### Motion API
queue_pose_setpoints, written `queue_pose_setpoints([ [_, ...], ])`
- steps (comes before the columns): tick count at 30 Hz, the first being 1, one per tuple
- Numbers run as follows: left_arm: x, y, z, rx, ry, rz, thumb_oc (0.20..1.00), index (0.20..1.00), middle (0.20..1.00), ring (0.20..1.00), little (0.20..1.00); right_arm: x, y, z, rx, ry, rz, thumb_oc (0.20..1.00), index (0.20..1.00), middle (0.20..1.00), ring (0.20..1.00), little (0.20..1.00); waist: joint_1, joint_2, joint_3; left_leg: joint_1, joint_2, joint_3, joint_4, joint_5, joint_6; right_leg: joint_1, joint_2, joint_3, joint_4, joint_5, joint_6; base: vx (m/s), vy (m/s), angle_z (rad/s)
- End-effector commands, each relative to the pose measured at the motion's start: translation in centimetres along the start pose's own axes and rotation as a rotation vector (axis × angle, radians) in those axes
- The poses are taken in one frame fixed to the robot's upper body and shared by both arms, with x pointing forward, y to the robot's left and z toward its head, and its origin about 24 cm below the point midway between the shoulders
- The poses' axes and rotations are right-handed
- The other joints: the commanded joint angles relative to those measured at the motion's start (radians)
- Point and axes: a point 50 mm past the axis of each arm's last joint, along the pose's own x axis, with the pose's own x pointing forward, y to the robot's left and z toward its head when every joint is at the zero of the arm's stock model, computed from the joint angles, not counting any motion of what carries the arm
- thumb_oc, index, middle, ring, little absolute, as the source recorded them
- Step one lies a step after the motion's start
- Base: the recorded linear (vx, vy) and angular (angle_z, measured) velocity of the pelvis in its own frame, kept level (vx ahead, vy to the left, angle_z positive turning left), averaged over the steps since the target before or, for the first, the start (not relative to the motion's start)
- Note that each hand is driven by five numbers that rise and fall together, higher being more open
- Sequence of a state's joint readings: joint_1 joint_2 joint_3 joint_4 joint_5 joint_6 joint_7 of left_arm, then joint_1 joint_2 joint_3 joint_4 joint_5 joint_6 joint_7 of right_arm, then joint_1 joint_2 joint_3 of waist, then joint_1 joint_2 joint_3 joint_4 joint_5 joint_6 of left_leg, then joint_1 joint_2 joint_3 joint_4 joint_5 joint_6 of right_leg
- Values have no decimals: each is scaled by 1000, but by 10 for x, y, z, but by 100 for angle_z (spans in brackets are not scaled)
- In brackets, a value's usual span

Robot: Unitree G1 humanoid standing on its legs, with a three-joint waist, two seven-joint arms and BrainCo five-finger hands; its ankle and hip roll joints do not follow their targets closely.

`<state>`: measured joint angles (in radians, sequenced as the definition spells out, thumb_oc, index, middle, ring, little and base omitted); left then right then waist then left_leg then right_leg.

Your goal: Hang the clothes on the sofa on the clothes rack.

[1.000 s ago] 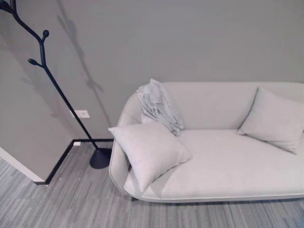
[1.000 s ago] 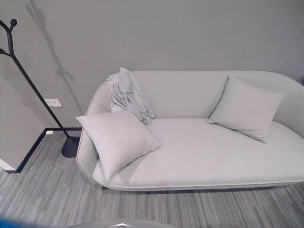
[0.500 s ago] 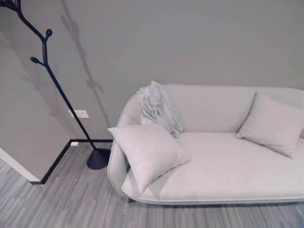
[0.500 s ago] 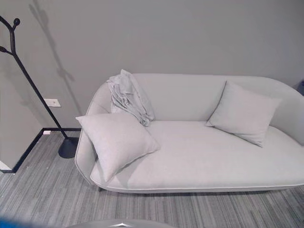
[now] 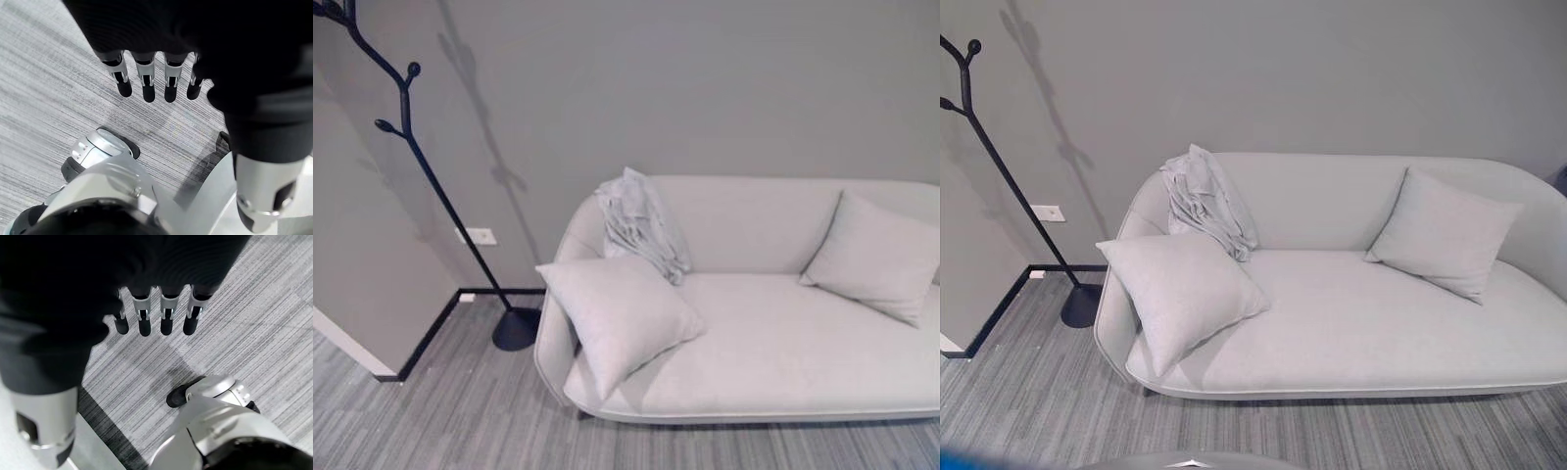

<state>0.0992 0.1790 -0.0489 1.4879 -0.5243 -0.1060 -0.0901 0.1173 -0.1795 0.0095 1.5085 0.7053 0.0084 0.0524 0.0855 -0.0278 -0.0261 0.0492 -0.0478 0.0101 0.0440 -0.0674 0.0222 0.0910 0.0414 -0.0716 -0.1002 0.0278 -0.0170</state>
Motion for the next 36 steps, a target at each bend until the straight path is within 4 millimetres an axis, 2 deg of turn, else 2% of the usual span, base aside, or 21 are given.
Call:
queue_pose_setpoints([
  [1,3,-27,18,101,-29,-59,1000,1000,1000,1000,1000,-1,5,23,-69,-43,-7,1000,1000,1000,1000,1000,-12,35,45,-205,51,-167,-42,206,-131,28,-28,21,13,-79,94,-57,67,8],
  [5,4,-31,21,96,-40,-64,1000,1000,1000,1000,1000,-2,-1,31,-128,-55,-28,1000,1000,1000,1000,1000,5,43,53,-228,81,-204,-76,228,-124,31,-46,10,13,-78,98,25,156,6],
  [7,3,-29,17,87,-25,-50,1000,1000,1000,1000,1000,-2,-2,36,-149,-66,-30,1000,1000,1000,1000,1000,6,46,54,-240,117,-224,-120,227,-125,33,-61,15,13,-84,104,64,217,19],
  [8,3,-25,16,76,-25,-34,1000,1000,1000,1000,1000,-3,1,42,-167,-83,-21,1000,1000,1000,1000,1000,6,50,55,-274,151,-236,-131,221,-138,37,-80,33,13,-89,110,65,282,23],
  [13,3,-22,13,76,-25,-20,1000,1000,1000,1000,1000,-3,3,48,-197,-105,-19,1000,1000,1000,1000,1000,14,60,53,-317,205,-254,-131,209,-163,67,-119,65,13,-122,121,113,382,4],
  [16,1,-17,1,69,10,3,1000,1000,1000,1000,1000,-3,-3,44,-205,-87,-35,1000,1000,1000,1000,1000,10,83,10,-243,256,-280,-131,211,-194,112,-205,80,13,-125,171,180,601,-31],
  [17,1,-16,1,69,10,3,1000,1000,1000,1000,1000,-3,-4,44,-205,-87,-35,1000,1000,1000,1000,1000,11,81,13,-238,255,-278,-131,209,-193,116,-207,81,13,-126,171,87,468,3],
  [18,1,-14,-2,60,23,14,1000,1000,1000,1000,1000,-3,-2,41,-194,-81,-26,1000,1000,1000,1000,1000,5,78,2,-218,251,-261,-131,202,-192,128,-248,88,13,-117,195,52,710,17],
  [19,1,-12,1,66,13,16,1000,1000,1000,1000,1000,-2,3,39,-182,-76,-2,1000,1000,1000,1000,1000,3,57,0,-188,214,-219,-114,190,-177,134,-329,86,13,-65,221,52,714,7],
  [20,1,-12,2,66,13,17,1000,1000,1000,1000,1000,-2,4,39,-182,-75,-2,1000,1000,1000,1000,1000,5,54,2,-184,211,-216,-114,189,-176,136,-333,87,13,-66,222,14,691,-22],
  [23,1,-10,8,139,2,11,1000,1000,1000,1000,1000,-1,17,31,-158,-57,54,1000,1000,1000,1000,1000,0,28,-15,-177,119,-205,-80,136,-122,86,-428,114,38,49,224,-16,493,-27],
  [24,1,-8,8,172,5,10,1000,1000,1000,1000,1000,0,19,31,-170,-61,61,1000,1000,1000,1000,1000,-1,21,-17,-168,88,-205,-81,125,-106,51,-457,136,64,143,216,-62,498,-29],
  [25,1,-8,10,189,0,8,1000,1000,1000,1000,1000,-1,22,33,-187,-69,65,1000,1000,1000,1000,1000,2,26,-14,-157,66,-211,-80,115,-90,25,-474,127,84,175,205,-89,484,-31],
  [26,1,-5,12,206,0,17,1000,1000,1000,1000,1000,-1,24,33,-197,-69,72,1000,1000,1000,1000,1000,8,27,-12,-147,49,-217,-77,107,-74,9,-467,127,102,195,195,-115,594,-50],
  [27,0,3,9,220,17,41,1000,1000,1000,1000,1000,-1,26,35,-199,-77,84,1000,1000,1000,1000,1000,11,30,-4,-139,22,-223,-75,102,-45,9,-387,137,121,123,170,-86,429,-41],
  [28,0,3,9,219,17,41,1000,1000,1000,1000,1000,-1,26,35,-200,-77,84,1000,1000,1000,1000,1000,11,30,-6,-141,22,-223,-75,103,-45,6,-387,138,121,124,170,-75,367,-13],
  [30,-2,11,1,241,46,58,1000,1000,1000,1000,1000,-1,28,41,-210,-105,89,1000,1000,1000,1000,1000,17,25,0,-138,-1,-204,-72,106,-17,-1,-251,143,120,2,154,-47,267,33],
  [32,-3,16,-1,247,57,65,1000,1000,1000,1000,1000,-2,27,46,-226,-118,79,1000,1000,1000,1000,1000,25,15,2,-132,-24,-195,-72,112,-5,-15,-150,139,121,-45,138,-50,247,18],
  [33,-2,13,3,267,48,54,1000,1000,1000,1000,1000,-2,24,46,-240,-114,63,1000,1000,1000,1000,1000,31,0,8,-113,-46,-204,-78,117,-4,-25,-62,126,112,-58,122,-45,180,-7],
  [34,-2,13,3,267,48,54,1000,1000,1000,1000,1000,-2,25,46,-240,-114,64,1000,1000,1000,1000,1000,30,0,12,-108,-46,-205,-79,117,-4,-21,-63,125,113,-60,121,-36,143,-7],
  [36,0,6,8,293,28,36,1000,1000,1000,1000,1000,-2,21,44,-244,-107,52,1000,1000,1000,1000,1000,28,-12,21,-89,-63,-214,-85,120,-15,-18,-7,121,96,-59,103,0,108,7],
])
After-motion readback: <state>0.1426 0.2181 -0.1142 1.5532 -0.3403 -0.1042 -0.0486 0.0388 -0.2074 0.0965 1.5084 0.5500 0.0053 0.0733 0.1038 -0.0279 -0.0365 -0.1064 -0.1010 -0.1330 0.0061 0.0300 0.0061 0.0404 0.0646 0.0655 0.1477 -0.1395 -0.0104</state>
